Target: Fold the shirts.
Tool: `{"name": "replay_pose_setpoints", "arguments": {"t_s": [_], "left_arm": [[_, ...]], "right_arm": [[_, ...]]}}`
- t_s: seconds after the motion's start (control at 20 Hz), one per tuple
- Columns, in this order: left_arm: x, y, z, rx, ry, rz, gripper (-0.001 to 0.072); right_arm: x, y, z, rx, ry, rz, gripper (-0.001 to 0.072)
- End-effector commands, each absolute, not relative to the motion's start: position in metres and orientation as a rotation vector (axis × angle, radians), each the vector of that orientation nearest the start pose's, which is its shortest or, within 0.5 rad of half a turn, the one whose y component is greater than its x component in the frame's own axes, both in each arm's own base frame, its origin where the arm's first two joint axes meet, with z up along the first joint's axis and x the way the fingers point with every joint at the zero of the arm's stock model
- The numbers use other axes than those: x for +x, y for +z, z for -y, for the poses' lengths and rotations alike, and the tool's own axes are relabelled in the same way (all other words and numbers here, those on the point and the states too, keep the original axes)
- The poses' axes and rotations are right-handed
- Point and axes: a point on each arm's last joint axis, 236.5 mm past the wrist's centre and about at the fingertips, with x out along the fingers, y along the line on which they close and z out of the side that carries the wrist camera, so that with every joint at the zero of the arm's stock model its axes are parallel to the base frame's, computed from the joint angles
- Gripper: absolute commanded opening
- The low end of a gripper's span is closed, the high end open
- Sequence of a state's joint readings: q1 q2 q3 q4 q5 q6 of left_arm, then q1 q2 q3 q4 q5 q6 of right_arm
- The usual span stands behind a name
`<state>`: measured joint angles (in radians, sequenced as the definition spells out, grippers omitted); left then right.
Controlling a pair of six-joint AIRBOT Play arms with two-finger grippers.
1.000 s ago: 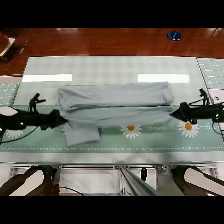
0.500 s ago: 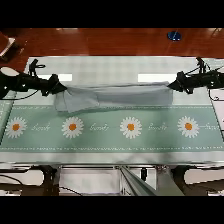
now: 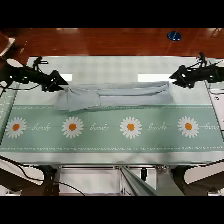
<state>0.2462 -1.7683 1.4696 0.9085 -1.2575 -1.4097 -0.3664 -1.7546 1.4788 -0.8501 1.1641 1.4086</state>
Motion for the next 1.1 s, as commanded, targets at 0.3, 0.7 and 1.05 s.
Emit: {"name": "replay_pose_setpoints", "arguments": {"t_s": [0.3,0.7,1.05], "left_arm": [[0.421,0.014,-0.035,-0.613,0.042,-0.942,0.0506],[0.389,-0.001,0.064,-0.514,-0.163,-1.063,0.0506],[0.38,-0.018,0.104,-0.464,-0.248,-1.135,0.0031]], "right_arm": [[0.453,-0.07,0.088,0.888,-0.017,-1.214,0.0416],[0.46,-0.103,0.002,0.938,0.178,-1.336,0.0416],[0.448,-0.076,-0.039,0.84,0.321,-1.392,0.0023]]}}
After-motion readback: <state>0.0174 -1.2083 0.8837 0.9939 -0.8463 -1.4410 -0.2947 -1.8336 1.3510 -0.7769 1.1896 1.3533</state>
